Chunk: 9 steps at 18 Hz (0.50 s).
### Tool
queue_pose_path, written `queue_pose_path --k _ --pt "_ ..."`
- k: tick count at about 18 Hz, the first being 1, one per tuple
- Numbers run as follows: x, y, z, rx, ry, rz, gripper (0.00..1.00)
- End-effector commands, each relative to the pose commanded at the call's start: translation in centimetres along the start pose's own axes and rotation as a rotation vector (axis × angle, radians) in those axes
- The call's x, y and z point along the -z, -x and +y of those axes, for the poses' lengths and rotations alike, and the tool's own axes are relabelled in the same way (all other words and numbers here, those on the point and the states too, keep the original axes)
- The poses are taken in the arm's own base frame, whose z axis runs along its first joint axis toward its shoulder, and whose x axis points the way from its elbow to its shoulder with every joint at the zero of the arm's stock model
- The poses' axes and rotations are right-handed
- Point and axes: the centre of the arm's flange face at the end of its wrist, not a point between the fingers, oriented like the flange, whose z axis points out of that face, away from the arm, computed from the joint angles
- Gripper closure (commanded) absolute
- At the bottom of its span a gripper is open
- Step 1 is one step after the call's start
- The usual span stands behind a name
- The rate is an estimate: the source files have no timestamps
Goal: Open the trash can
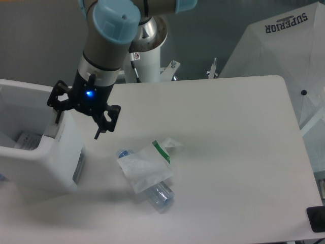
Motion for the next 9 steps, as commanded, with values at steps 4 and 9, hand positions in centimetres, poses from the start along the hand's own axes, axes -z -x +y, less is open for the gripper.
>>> queue_pose_path --k 4,9 --pt "2.7 3.8 -0.6 0.001 -0.109 -0.082 0.00" --pt "2.0 14.8 2.4 -0.032 -0.051 -0.165 0.00"
